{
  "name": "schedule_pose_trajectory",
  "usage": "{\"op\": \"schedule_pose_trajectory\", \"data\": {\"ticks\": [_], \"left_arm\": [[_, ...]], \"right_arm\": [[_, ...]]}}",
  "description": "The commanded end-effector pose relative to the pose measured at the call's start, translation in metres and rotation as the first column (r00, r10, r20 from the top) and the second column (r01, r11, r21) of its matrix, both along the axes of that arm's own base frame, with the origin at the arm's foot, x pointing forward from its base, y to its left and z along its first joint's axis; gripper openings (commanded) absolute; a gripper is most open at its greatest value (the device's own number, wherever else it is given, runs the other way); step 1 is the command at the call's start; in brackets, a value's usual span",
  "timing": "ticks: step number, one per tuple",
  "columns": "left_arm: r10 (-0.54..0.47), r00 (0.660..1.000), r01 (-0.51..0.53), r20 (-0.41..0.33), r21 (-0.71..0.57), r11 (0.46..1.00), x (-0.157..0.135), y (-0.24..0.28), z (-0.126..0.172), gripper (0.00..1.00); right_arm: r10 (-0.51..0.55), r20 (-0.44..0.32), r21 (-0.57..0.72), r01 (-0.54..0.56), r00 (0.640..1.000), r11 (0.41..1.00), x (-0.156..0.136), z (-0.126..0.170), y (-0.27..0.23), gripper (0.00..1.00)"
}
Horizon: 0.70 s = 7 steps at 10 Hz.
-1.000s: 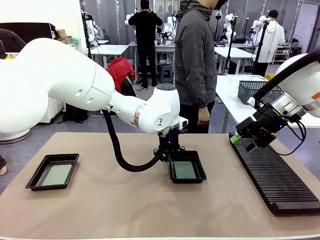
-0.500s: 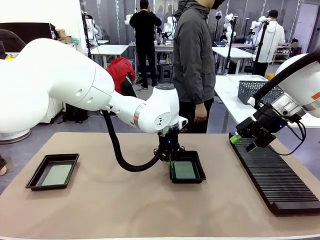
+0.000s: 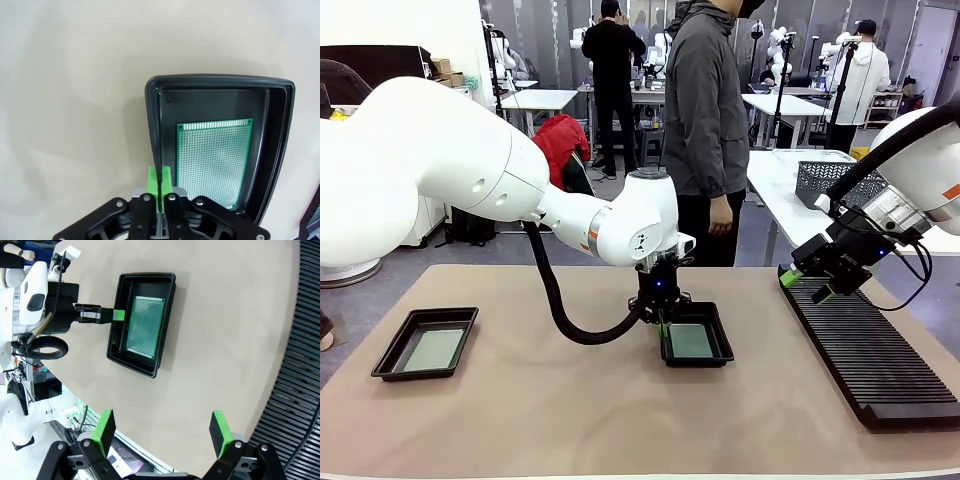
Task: Inspect and transfer BCBs to ESD trays.
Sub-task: Pick up the ESD tray and place it on the left side of the table.
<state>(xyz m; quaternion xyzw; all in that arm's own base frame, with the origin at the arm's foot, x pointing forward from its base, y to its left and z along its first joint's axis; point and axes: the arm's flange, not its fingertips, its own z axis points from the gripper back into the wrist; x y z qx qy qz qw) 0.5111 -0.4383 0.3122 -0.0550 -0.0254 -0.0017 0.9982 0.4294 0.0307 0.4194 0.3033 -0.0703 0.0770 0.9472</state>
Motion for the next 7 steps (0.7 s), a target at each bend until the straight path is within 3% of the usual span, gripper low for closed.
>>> {"op": "schedule_pose_trajectory", "data": {"ticks": [1,7], "left_arm": [[0.001,1.000,-0.001,0.000,0.000,1.000,0.000,0.000,0.000,0.03],[-0.077,0.997,0.075,-0.006,-0.174,0.982,0.013,0.049,0.012,0.03]], "right_arm": [[-0.022,-0.002,-0.001,0.022,1.000,1.000,0.001,0.001,0.002,1.00],[-0.022,-0.002,-0.001,0.022,1.000,1.000,0.001,0.001,0.002,1.00]]}}
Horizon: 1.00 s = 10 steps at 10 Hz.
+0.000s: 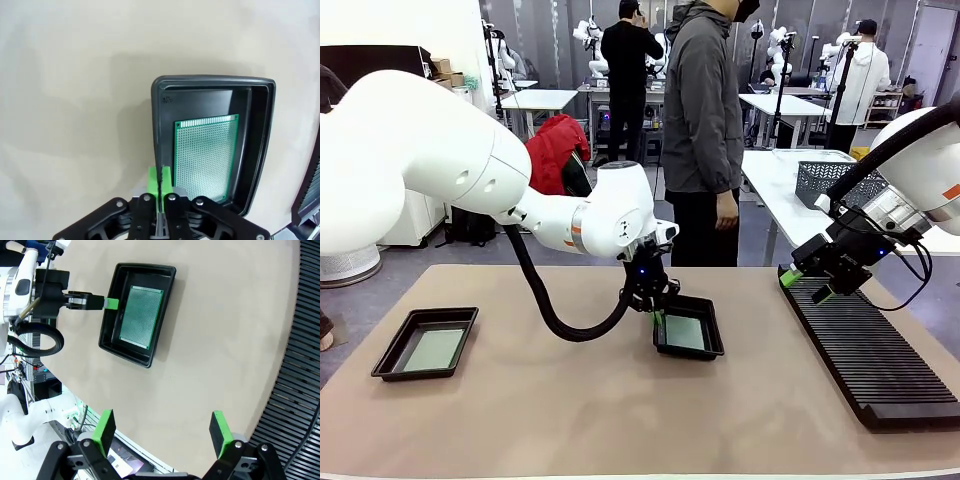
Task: Inspect and transfer BCBs to ESD trays.
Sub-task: Pick up the ESD tray and place it on the left side of the table.
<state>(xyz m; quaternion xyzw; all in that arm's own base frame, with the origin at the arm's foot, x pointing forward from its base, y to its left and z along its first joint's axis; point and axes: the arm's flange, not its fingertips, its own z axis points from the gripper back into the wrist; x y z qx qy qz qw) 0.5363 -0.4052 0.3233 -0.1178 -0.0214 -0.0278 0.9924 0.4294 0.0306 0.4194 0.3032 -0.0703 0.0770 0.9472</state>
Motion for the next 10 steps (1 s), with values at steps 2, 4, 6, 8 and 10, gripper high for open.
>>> {"op": "schedule_pose_trajectory", "data": {"ticks": [2,4,6,8,10], "left_arm": [[-0.062,0.998,0.061,-0.005,-0.111,0.992,-0.008,0.031,0.005,0.03],[-0.085,0.996,0.087,0.021,-0.153,0.984,-0.008,0.045,0.007,0.03],[-0.076,0.996,0.082,0.039,-0.173,0.982,-0.012,0.063,0.009,0.03],[-0.059,0.996,0.069,0.062,-0.172,0.983,-0.022,0.083,0.015,0.03],[-0.029,0.996,0.042,0.079,-0.165,0.985,-0.037,0.110,0.022,0.03]], "right_arm": [[-0.022,-0.002,-0.001,0.022,1.000,1.000,0.001,0.001,0.002,1.00],[-0.022,-0.002,-0.001,0.022,1.000,1.000,0.001,0.001,0.002,1.00],[-0.022,-0.002,-0.001,0.022,1.000,1.000,0.001,0.001,0.002,1.00],[-0.022,-0.002,-0.001,0.022,1.000,1.000,0.001,0.001,0.002,1.00],[-0.022,-0.002,-0.001,0.022,1.000,1.000,0.001,0.001,0.002,1.00]]}}
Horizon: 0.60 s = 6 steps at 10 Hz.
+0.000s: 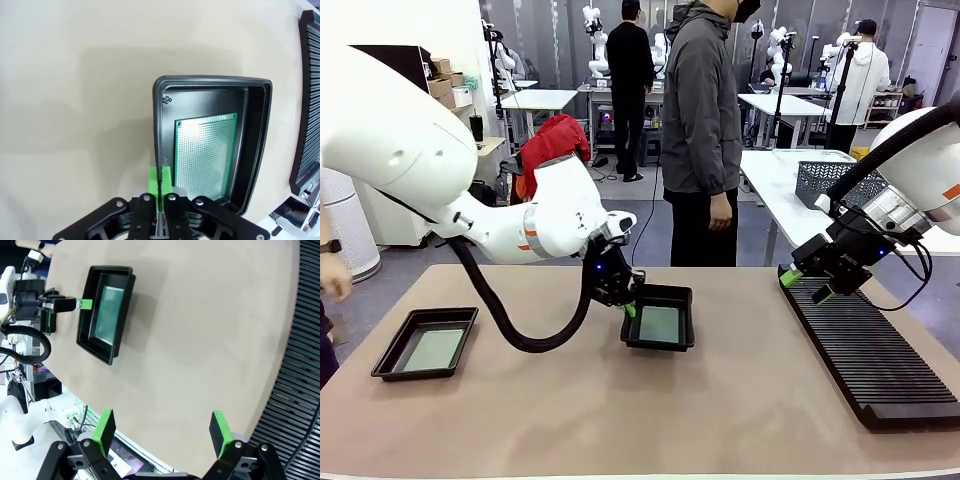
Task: Inspect and transfer BCBs to ESD trays.
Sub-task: Pick up the ESD tray and place it on the left side of the table.
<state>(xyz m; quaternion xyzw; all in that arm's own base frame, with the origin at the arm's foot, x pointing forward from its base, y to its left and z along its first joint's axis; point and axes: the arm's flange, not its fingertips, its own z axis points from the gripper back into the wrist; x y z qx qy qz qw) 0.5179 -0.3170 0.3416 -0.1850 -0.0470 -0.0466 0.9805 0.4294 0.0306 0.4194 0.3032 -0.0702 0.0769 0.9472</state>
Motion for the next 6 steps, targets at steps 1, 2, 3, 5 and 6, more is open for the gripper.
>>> {"op": "schedule_pose_trajectory", "data": {"ticks": [1,2,3,5,6], "left_arm": [[0.017,1.000,-0.016,0.026,-0.029,0.999,-0.024,0.037,0.007,0.03],[0.030,0.999,-0.029,0.027,-0.027,0.999,-0.027,0.053,0.008,0.03],[0.041,0.999,-0.040,0.028,-0.023,0.999,-0.031,0.069,0.009,0.03],[0.076,0.997,-0.075,0.033,-0.033,0.997,-0.039,0.108,0.011,0.03],[0.085,0.996,-0.083,0.039,-0.039,0.996,-0.043,0.125,0.010,0.03]], "right_arm": [[-0.021,-0.002,0.000,0.021,1.000,1.000,0.001,0.001,0.002,1.00],[-0.021,-0.002,0.000,0.021,1.000,1.000,0.001,0.001,0.002,1.00],[-0.021,-0.002,0.000,0.021,1.000,1.000,0.001,0.001,0.002,1.00],[-0.021,-0.002,0.000,0.021,1.000,1.000,0.001,0.001,0.002,1.00],[-0.021,-0.002,0.000,0.021,1.000,1.000,0.001,0.001,0.002,1.00]]}}
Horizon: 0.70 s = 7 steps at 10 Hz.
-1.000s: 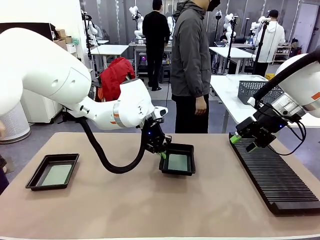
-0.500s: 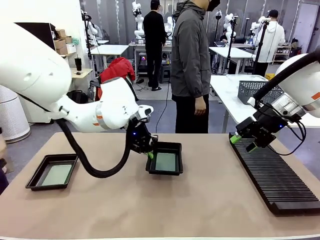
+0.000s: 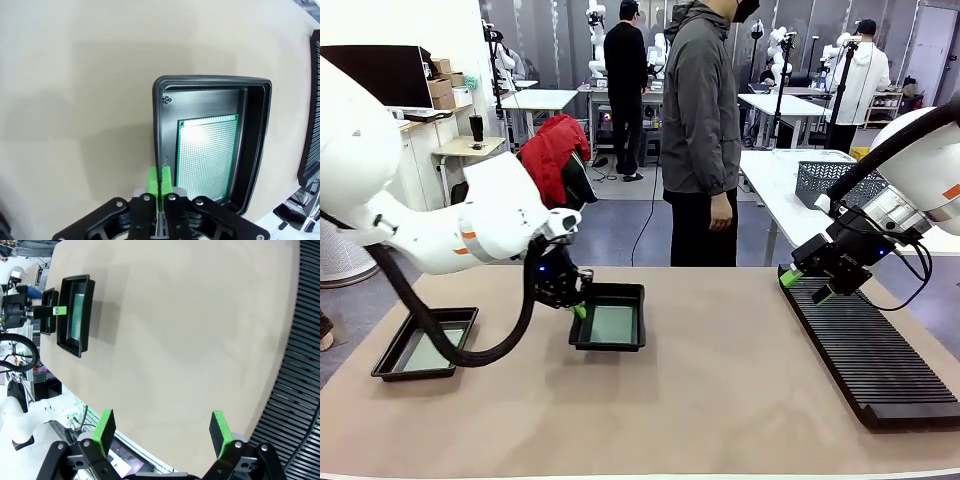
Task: Inspect and transfer BCBs to ESD trays.
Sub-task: Pick up the ESD tray and place it on the left side of the table.
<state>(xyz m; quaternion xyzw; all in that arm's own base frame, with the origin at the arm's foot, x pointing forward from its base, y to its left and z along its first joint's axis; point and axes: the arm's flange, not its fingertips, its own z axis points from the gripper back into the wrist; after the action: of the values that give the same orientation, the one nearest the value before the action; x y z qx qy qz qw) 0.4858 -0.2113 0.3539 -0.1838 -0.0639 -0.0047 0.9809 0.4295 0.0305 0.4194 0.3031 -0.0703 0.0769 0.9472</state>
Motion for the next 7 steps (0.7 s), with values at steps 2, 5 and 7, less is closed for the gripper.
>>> {"op": "schedule_pose_trajectory", "data": {"ticks": [2,5,7], "left_arm": [[0.010,1.000,-0.009,0.029,-0.037,0.999,-0.018,0.055,-0.004,0.03],[0.035,0.999,-0.034,0.032,-0.035,0.999,-0.023,0.100,-0.004,0.03],[0.054,0.998,-0.054,0.019,-0.046,0.997,-0.025,0.125,-0.010,0.03]], "right_arm": [[-0.021,-0.002,0.000,0.021,1.000,1.000,0.001,0.001,0.002,1.00],[-0.021,-0.002,0.000,0.021,1.000,1.000,0.001,0.001,0.002,1.00],[-0.021,-0.002,0.000,0.021,1.000,1.000,0.001,0.001,0.002,1.00]]}}
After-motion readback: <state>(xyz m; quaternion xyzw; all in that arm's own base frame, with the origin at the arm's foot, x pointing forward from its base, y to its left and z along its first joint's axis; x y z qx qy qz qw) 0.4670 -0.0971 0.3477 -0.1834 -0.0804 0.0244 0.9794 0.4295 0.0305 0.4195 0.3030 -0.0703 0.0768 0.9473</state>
